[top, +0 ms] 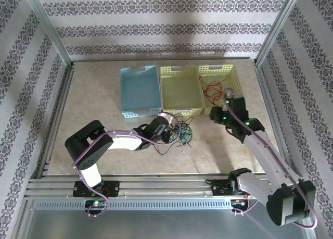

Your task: Untangle the cables

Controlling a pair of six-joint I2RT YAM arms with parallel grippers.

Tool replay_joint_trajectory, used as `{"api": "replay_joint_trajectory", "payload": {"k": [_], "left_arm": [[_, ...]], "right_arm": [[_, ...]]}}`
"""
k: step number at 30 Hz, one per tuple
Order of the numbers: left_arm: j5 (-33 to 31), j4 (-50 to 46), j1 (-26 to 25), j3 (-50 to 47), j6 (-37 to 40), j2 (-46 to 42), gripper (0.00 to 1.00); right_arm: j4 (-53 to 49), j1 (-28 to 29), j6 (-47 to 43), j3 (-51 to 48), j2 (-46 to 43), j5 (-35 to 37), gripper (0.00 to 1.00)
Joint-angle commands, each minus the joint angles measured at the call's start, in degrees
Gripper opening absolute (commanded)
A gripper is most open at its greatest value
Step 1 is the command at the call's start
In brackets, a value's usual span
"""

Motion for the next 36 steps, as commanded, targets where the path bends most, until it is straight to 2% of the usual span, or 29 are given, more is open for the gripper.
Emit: {"api": "replay_joint_trajectory", "payload": {"k": [1, 6, 8, 15, 21, 24, 26, 30, 32, 34, 36], "left_arm": [[-0.9, -3.6, -0.7, 0.1, 1.8, -1.0, 0.00], [-0.4, -3.4, -0.8, 0.6, 1.2, -0.2, 0.00], [-0.3, -3.3, -0.8, 0.7, 1.1, -0.1, 0.00], [-0.6, -3.0, -0.8, 0.8, 0.6, -0.1, 0.00], [-0.3, -3.0, -0.8, 0.8, 0.2, 0.0, 0.00], [-0.1, -2.6, -0.8, 0.6, 0.1, -0.2, 0.00], [0.2, -2.0, -0.8, 0.2, -0.2, -0.3, 0.00], [0.2, -0.1, -0.8, -1.2, -1.7, -0.5, 0.00], [0.0, 0.5, -0.8, -1.8, -2.4, -0.5, 0.00], [-0.5, 0.7, -0.7, -2.2, -2.7, -0.5, 0.00], [-0.8, 0.6, -0.7, -2.4, -2.8, -0.4, 0.00]], "right_arm": [[4.6, 7.9, -3.3, -0.6, 1.7, -7.6, 0.47], [5.7, 11.2, -2.1, 1.4, 6.4, -7.4, 0.62], [5.6, 11.9, -1.9, 2.5, 8.4, -6.9, 0.64], [4.6, 14.0, -0.1, 5.1, 15.0, -5.4, 0.63], [6.3, 14.9, 2.5, 5.6, 18.5, -4.1, 0.58], [7.6, 14.7, 4.0, 5.4, 19.8, -3.5, 0.53], [9.4, 14.6, 4.9, 5.0, 20.4, -4.0, 0.47], [10.9, 14.3, 6.4, 4.5, 20.3, -2.1, 0.15], [10.8, 14.0, 6.7, 4.1, 19.0, -0.7, 0.04], [10.3, 13.3, 6.5, 3.6, 16.5, 0.6, 0.00], [9.2, 12.5, 5.8, 3.2, 13.1, 3.0, 0.00]]}}
